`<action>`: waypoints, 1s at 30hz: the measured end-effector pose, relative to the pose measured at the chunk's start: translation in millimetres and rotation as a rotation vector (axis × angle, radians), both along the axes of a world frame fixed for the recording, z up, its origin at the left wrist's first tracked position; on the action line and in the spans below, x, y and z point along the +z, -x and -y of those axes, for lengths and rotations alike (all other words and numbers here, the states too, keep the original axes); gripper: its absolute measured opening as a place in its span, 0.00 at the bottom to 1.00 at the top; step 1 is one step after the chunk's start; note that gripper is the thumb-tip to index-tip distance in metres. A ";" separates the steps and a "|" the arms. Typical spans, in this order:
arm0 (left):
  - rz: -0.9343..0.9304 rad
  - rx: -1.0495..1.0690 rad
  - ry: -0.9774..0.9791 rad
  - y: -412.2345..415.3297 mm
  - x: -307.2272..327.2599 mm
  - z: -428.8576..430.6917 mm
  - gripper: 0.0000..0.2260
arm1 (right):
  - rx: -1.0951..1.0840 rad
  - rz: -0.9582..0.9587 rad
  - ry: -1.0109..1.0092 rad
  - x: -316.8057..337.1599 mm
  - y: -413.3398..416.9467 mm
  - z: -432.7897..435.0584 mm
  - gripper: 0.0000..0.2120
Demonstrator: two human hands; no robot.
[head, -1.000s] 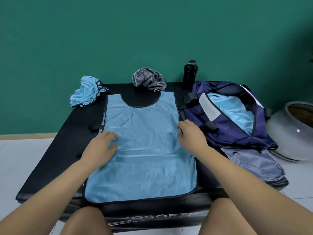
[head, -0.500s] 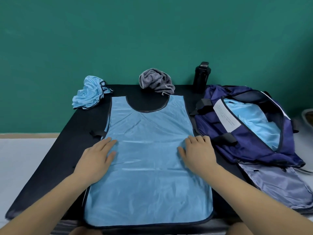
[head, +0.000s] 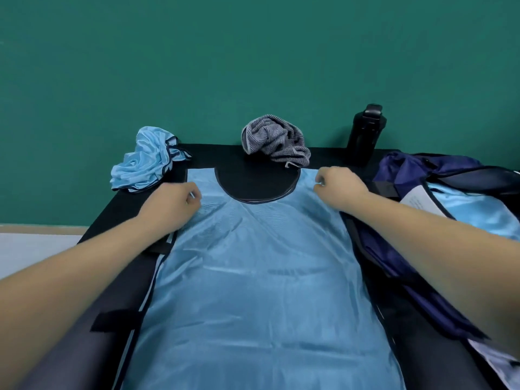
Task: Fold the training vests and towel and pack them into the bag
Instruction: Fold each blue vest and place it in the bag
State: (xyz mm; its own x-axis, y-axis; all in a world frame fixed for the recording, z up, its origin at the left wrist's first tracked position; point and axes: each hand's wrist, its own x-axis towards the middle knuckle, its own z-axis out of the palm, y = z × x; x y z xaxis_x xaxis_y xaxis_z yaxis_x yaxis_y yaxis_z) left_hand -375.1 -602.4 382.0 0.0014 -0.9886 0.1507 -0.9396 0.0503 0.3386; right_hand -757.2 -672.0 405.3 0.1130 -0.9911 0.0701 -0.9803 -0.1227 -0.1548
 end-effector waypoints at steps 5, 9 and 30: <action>0.017 -0.002 0.047 -4.2 -8.1 69.1 0.05 | -0.004 -0.038 -0.054 -9.5 3.0 58.4 0.15; 0.074 0.012 0.044 -10.7 -14.8 111.0 0.10 | 0.011 -0.065 -0.063 -23.2 1.5 93.0 0.18; 0.160 0.063 0.026 -21.8 18.3 108.5 0.04 | 0.088 0.121 0.014 8.1 6.9 69.5 0.03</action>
State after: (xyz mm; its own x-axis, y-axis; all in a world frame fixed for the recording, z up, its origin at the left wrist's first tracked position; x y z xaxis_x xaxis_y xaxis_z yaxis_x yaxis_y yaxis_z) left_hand -353.3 -710.9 400.4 0.0377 -0.9831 0.1792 -0.9829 -0.0041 0.1840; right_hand -764.1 -741.5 413.4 0.1892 -0.9766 0.1019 -0.9399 -0.2101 -0.2693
